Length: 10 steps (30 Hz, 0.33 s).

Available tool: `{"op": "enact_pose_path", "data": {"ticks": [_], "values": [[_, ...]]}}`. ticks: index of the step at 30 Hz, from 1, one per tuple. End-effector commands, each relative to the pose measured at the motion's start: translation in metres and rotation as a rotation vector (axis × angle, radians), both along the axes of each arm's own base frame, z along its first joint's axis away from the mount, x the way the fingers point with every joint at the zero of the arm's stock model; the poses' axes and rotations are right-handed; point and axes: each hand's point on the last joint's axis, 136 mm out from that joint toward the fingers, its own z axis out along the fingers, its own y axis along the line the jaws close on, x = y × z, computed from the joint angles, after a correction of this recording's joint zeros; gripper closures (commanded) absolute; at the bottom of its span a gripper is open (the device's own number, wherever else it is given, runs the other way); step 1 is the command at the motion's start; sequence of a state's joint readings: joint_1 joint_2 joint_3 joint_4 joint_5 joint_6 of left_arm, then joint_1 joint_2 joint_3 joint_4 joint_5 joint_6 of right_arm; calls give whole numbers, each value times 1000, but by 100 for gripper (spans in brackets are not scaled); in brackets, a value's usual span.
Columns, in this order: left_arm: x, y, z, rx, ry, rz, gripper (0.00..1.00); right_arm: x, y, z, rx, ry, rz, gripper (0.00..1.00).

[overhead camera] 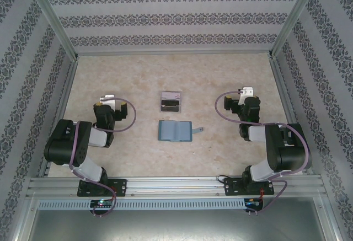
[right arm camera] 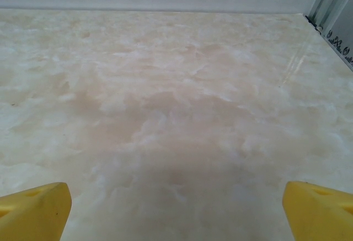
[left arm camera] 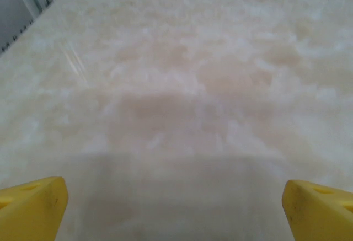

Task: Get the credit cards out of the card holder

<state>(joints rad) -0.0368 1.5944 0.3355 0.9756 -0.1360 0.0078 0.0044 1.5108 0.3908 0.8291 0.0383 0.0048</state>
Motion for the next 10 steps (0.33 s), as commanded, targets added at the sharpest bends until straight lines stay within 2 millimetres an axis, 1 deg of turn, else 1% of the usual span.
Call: {"op": "enact_pose_path", "data": {"ticks": [1,10], "values": [[9,9,13,-30,-31,47,0,4,6,12,26,-49,15,2],[9,8,15,-25,-47,41,0,4,6,13,25,-52,17,2]]}}
